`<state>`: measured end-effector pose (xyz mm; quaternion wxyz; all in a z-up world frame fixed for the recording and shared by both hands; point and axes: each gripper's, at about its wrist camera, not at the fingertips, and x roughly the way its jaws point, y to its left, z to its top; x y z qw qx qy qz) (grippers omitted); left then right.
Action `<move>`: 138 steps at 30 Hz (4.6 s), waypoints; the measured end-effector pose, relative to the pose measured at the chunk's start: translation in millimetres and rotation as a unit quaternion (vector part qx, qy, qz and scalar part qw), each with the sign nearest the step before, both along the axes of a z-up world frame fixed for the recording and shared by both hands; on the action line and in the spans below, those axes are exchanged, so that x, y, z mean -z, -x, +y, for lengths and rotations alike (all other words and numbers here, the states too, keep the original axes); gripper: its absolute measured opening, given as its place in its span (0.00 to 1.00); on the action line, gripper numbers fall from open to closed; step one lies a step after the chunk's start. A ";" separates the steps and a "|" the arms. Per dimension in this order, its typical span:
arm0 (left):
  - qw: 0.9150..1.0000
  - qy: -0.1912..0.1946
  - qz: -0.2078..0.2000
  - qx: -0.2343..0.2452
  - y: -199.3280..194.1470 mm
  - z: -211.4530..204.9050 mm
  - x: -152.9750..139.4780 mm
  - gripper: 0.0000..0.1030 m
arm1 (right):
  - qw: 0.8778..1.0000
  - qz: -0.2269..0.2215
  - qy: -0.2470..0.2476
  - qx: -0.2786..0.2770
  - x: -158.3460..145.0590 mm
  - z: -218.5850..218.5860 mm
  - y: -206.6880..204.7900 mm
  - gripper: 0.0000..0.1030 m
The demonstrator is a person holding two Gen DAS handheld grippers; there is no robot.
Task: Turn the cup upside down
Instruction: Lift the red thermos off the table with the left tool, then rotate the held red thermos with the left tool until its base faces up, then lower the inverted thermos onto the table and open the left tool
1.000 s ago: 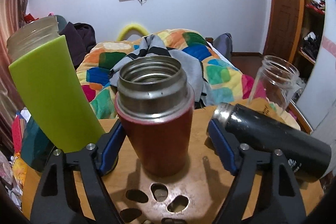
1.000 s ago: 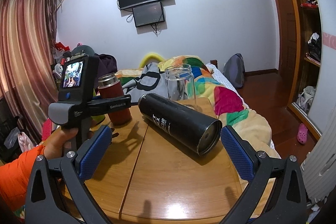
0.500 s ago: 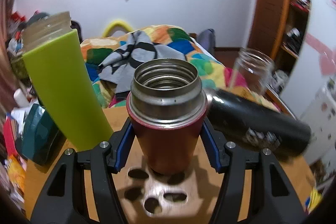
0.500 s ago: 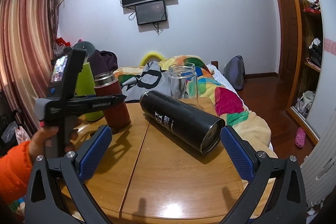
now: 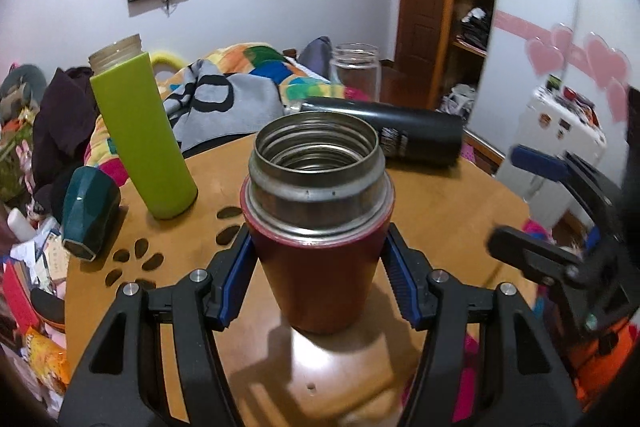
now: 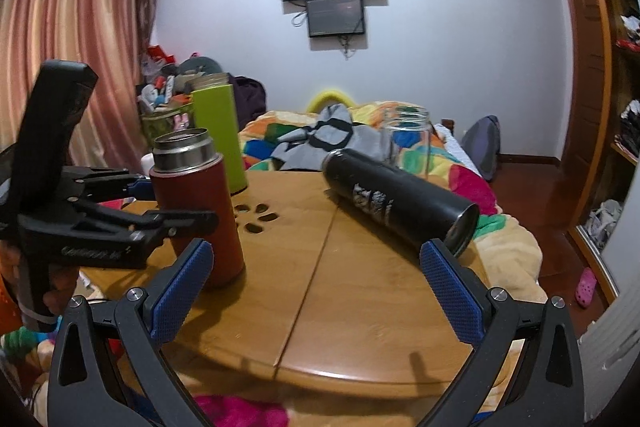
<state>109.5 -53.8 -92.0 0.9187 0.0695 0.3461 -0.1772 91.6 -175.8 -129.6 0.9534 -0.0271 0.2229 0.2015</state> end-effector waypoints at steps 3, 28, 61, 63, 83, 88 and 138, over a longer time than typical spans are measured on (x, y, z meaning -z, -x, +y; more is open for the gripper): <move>1.000 0.008 0.000 0.013 10.8 -0.3 -0.3 0.59 | 1.000 -0.003 0.010 -0.019 4.8 7.0 7.8 1.00; 0.989 0.142 0.016 0.039 15.6 31.5 -9.9 0.61 | 0.987 0.039 0.045 -0.151 47.3 94.3 -25.8 0.66; 0.934 0.323 0.140 -0.056 -22.4 117.4 37.2 0.60 | 0.986 0.030 0.054 -0.153 47.3 108.9 -29.1 0.57; 0.941 0.307 0.133 -0.057 -20.4 114.4 35.2 0.60 | 0.986 0.030 0.055 -0.153 47.2 108.9 -28.4 0.57; 0.995 0.091 -0.021 -0.036 9.0 64.7 -0.2 0.29 | 0.988 0.049 0.045 -0.142 46.5 101.3 -25.6 0.55; 0.994 0.098 -0.030 -0.034 8.2 63.5 -8.7 0.23 | 0.990 0.019 0.026 -0.135 26.7 90.9 -18.0 0.55; 0.976 0.107 -0.155 -0.114 75.5 61.0 -62.6 0.84 | 0.998 -0.041 -0.027 -0.041 -59.8 52.0 0.3 0.77</move>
